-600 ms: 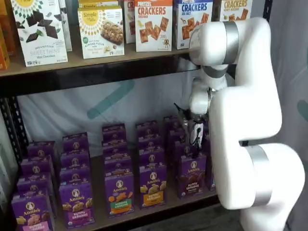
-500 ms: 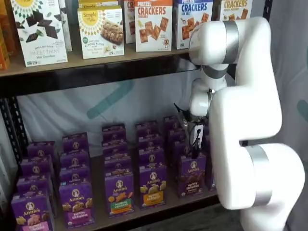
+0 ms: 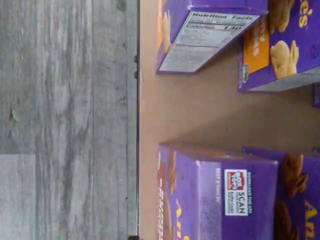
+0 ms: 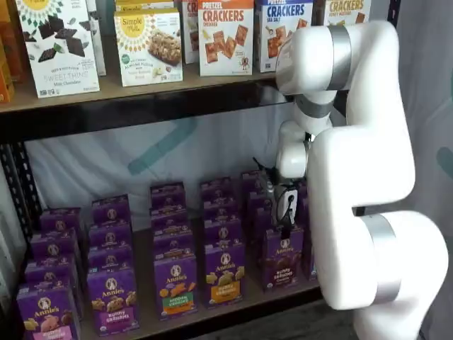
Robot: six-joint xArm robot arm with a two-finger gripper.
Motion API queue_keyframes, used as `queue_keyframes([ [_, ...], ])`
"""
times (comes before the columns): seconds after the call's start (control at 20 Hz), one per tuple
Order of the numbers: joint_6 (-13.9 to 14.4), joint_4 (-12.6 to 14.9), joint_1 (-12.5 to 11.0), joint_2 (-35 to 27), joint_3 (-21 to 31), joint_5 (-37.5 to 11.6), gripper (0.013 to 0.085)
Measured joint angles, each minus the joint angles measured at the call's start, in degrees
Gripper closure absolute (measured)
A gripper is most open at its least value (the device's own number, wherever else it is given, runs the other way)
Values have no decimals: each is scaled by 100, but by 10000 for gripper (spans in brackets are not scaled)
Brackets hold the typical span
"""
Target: Pick up the purple box with a brown patch in the center, on the bottom shelf, the fifth box from the left
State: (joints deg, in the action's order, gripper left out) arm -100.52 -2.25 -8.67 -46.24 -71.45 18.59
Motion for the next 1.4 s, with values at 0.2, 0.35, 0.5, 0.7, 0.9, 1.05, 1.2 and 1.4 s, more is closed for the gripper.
queue_keyframes([
  [0.2,213,260,-21,-57,-27,-17,130],
  [0.35,154,218,-40,-106,-91,-65,130],
  [0.5,92,170,-62,-174,-247,27,130],
  [0.7,351,477,-83,-317,-518,279,130],
  [0.9,732,911,-88,-483,-770,557,130],
  [1.05,881,1079,-89,-582,-884,651,130],
  [1.2,915,1123,-95,-660,-961,691,130],
  [1.4,966,1186,-102,-741,-1023,714,130],
])
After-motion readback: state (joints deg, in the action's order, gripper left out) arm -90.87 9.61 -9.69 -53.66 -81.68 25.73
